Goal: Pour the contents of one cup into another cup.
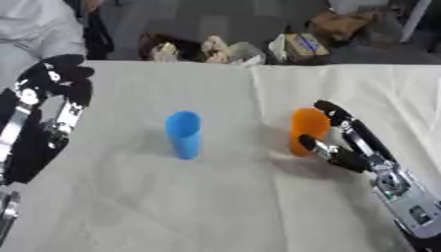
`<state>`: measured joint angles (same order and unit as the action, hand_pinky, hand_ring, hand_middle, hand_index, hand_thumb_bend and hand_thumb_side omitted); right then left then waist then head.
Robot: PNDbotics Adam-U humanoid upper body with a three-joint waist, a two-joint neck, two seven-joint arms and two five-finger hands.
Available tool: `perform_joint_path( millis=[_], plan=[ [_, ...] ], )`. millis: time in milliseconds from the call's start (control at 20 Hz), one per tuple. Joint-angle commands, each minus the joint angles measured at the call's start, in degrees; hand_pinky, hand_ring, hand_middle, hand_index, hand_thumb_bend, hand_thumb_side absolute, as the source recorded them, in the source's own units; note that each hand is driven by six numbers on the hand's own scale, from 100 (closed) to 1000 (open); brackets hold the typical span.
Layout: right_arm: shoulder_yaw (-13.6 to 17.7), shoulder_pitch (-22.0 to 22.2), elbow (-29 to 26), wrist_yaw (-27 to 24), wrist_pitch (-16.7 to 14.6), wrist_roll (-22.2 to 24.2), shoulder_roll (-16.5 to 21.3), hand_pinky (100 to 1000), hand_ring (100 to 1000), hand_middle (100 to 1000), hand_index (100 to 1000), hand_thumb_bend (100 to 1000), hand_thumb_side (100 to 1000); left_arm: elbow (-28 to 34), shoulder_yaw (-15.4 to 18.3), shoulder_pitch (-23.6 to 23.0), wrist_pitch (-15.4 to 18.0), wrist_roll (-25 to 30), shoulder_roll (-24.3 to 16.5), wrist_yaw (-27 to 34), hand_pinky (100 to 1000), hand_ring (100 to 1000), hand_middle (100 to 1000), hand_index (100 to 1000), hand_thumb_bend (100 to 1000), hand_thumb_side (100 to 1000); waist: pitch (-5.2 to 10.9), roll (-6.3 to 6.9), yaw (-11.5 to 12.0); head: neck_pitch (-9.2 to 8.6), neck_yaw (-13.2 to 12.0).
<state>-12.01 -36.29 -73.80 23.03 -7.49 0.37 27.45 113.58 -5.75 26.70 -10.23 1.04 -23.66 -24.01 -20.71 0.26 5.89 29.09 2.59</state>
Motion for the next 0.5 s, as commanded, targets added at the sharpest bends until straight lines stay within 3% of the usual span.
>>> perform_joint_path(
  millis=[50,500],
  plan=[
    [-0.59,-1.02,-1.42,0.78,1.02,0.51,2.6,915,935,1000,1000,648,894,1.01,0.29,0.23,0.16,0.09,-1.06,0.13,819,849,871,807,270,991,0.67,0.05,-0.06,-0.15,-0.15],
    [-1.16,-1.65,-1.15,0.04,2.37,0.34,2.16,896,920,1000,1000,643,897,1.01,0.28,0.27,0.26,0.25,-0.94,0.19,821,850,871,804,265,992,0.63,-0.05,0.12,-0.36,0.01]
  ],
)
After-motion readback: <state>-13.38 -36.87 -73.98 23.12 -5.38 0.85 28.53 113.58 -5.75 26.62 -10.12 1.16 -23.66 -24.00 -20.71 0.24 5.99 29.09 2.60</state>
